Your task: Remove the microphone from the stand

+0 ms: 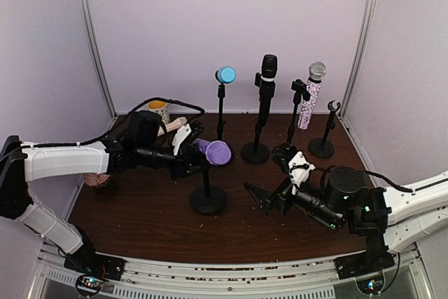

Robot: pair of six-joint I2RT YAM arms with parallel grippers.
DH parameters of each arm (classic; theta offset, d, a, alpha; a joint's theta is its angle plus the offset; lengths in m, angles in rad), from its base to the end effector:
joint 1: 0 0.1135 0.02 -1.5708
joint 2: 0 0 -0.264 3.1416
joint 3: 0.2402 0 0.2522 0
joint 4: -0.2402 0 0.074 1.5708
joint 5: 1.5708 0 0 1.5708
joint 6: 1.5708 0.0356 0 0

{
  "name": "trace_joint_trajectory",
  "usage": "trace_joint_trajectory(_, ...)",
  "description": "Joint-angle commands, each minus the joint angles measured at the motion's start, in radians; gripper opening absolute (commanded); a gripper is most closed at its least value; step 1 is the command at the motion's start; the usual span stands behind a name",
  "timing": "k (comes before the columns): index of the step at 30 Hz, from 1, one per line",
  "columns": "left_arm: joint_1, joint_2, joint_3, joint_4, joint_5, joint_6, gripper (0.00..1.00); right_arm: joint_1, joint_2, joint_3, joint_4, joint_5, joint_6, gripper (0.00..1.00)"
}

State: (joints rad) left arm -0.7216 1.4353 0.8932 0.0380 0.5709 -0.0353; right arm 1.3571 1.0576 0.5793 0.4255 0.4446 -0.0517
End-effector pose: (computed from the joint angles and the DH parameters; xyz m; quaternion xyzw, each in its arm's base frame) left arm 0.2246 -0.2233 0.2499 0.4128 0.7299 -0.4056 0.3637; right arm 0.0662 0.2327 0.2784 -0.3426 0.6375 0.2806 0.6304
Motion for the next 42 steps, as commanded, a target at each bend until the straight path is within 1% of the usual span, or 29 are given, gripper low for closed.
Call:
trace_joint_trajectory(1, 0.034, -0.093, 0.117, -0.120, 0.237, 0.019, 0.00, -0.023, 0.076, 0.135, 0.078, -0.096, -0.211, 1.00)
trace_joint_trajectory(6, 0.049, -0.140, 0.166, -0.237, 0.314, 0.014, 0.00, -0.047, 0.183, 0.281, 0.093, -0.181, -0.279, 1.00)
trace_joint_trajectory(8, 0.063, -0.145, 0.200, -0.309, 0.329, 0.007, 0.00, -0.055, 0.222, 0.332, 0.103, -0.219, -0.291, 1.00)
trace_joint_trajectory(10, 0.079, -0.155, 0.214, -0.344, 0.337, 0.000, 0.00, -0.056, 0.264, 0.394, 0.095, -0.251, -0.312, 1.00)
trace_joint_trajectory(13, 0.098, -0.162, 0.219, -0.391, 0.352, -0.008, 0.00, -0.056, 0.324, 0.486, 0.078, -0.268, -0.338, 1.00)
trace_joint_trajectory(16, 0.099, -0.173, 0.217, -0.415, 0.355, -0.002, 0.00, -0.058, 0.363, 0.538, 0.078, -0.273, -0.345, 1.00)
trace_joint_trajectory(25, 0.100, -0.197, 0.204, -0.424, 0.353, -0.003, 0.00, -0.059, 0.442, 0.601, 0.102, -0.269, -0.325, 0.97)
trace_joint_trajectory(31, 0.099, -0.202, 0.205, -0.487, 0.380, 0.031, 0.00, -0.063, 0.480, 0.629, 0.132, -0.261, -0.325, 0.94)
trace_joint_trajectory(36, 0.100, -0.213, 0.203, -0.492, 0.390, 0.038, 0.00, -0.065, 0.501, 0.649, 0.142, -0.259, -0.321, 0.88)
trace_joint_trajectory(42, 0.099, -0.209, 0.217, -0.506, 0.412, 0.023, 0.00, -0.065, 0.517, 0.660, 0.165, -0.260, -0.345, 0.84)
